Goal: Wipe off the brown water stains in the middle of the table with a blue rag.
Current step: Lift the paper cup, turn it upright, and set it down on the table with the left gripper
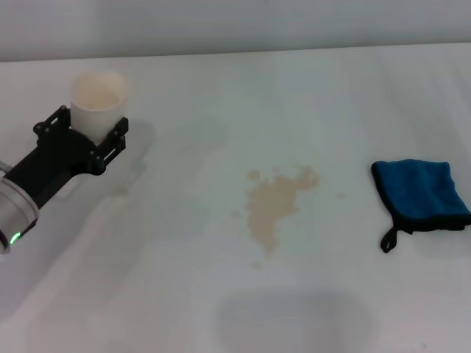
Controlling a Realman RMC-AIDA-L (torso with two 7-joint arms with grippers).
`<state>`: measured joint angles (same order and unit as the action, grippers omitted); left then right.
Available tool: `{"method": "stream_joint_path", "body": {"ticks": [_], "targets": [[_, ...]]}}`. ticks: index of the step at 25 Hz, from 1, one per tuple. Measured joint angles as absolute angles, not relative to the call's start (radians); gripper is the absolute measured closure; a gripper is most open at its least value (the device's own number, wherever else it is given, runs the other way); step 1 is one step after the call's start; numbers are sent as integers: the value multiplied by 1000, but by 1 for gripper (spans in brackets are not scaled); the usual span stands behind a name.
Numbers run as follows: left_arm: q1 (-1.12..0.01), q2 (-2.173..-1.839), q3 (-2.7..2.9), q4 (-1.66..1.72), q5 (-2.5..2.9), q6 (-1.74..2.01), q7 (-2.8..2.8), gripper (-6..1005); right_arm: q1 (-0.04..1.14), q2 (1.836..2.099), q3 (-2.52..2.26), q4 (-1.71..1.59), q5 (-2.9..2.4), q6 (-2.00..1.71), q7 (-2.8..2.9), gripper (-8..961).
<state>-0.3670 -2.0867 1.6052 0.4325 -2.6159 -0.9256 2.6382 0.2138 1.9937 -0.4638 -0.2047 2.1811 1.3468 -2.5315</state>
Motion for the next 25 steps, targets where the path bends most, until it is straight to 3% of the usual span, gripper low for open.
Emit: {"method": "stream_joint_path", "body": {"ticks": [11, 25], "targets": [[-458, -2091, 1664, 266, -2641, -934, 2635, 348, 217, 1995, -469, -204, 2181, 1417, -2485, 79], [-395, -2088, 1690, 254, -2647, -920, 2643, 353, 211, 1993, -465, -253, 2181, 1398, -2458, 79]]}}
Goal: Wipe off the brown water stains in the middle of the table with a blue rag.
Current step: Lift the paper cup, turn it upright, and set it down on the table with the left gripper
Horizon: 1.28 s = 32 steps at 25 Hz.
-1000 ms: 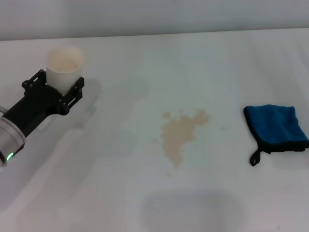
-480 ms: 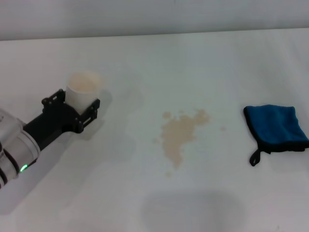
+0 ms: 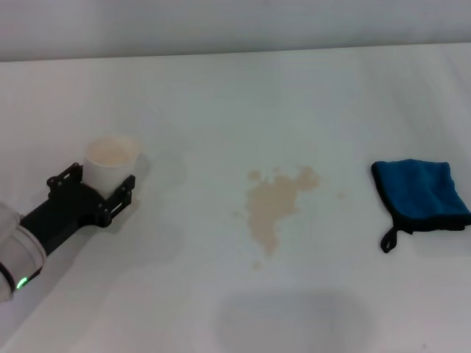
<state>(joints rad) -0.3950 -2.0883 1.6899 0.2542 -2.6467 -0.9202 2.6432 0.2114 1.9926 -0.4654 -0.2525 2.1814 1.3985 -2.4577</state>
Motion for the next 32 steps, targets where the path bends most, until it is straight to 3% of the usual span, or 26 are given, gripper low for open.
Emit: {"method": "stream_joint_path", "body": {"ticks": [32], "targets": [[-379, -2085, 1708, 256, -2637, -908, 2685, 352, 264, 1991, -469, -298, 2183, 1243, -2467, 78]]}}
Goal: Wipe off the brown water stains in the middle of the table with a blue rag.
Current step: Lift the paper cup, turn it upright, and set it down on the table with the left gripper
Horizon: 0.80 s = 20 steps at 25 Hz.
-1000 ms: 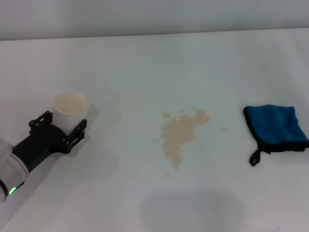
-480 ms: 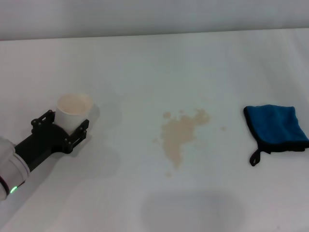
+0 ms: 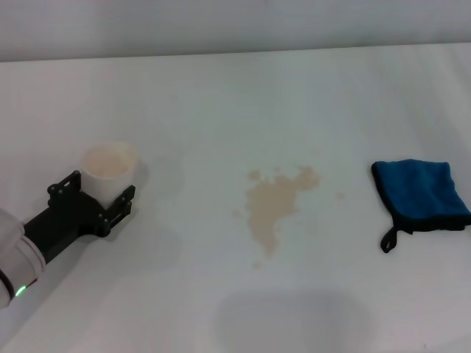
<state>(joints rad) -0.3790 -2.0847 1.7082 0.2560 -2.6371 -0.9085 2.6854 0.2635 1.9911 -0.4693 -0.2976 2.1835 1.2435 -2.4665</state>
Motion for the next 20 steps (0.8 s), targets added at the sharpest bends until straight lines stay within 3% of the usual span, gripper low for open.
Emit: {"method": "stream_joint_path", "body": {"ticks": [20], "targets": [[-370, -2086, 1732, 260, -2636, -866, 2674, 336, 271, 1994, -473, -311, 2194, 1241, -2455, 77]]}}
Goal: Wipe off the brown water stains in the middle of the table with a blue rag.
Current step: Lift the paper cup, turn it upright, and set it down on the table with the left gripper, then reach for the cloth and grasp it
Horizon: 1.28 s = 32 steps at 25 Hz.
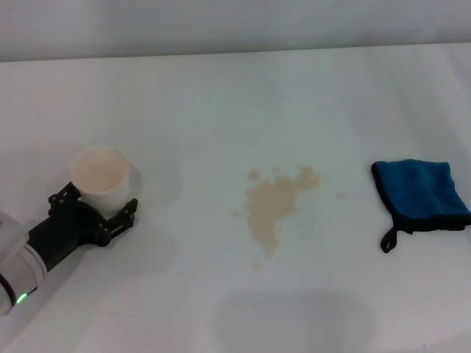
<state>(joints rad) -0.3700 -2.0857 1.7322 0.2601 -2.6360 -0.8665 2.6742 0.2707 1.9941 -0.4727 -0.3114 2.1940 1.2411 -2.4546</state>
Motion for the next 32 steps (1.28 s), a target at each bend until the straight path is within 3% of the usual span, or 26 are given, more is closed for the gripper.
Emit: {"method": "stream_joint_path", "body": {"ticks": [4, 6, 11, 19, 32], "targets": [[-371, -2084, 1737, 263, -2636, -870, 2680, 325, 270, 1996, -475, -311, 2194, 1249, -2453, 77], [-371, -2083, 1737, 265, -2636, -874, 2690, 162, 267, 1996, -475, -311, 2193, 1251, -2447, 77], [-369, -2083, 1736, 267, -2636, -878, 2697, 119, 264, 1996, -472, -311, 2191, 1258, -2438, 77], [-334, -2083, 1728, 273, -2646, -941, 2697, 117, 263, 1995, -472, -311, 2188, 1263, -2437, 78], [-168, -2079, 1676, 288, -2699, -1148, 2690, 118, 257, 1985, -479, -324, 2165, 1257, -2437, 79]]}}
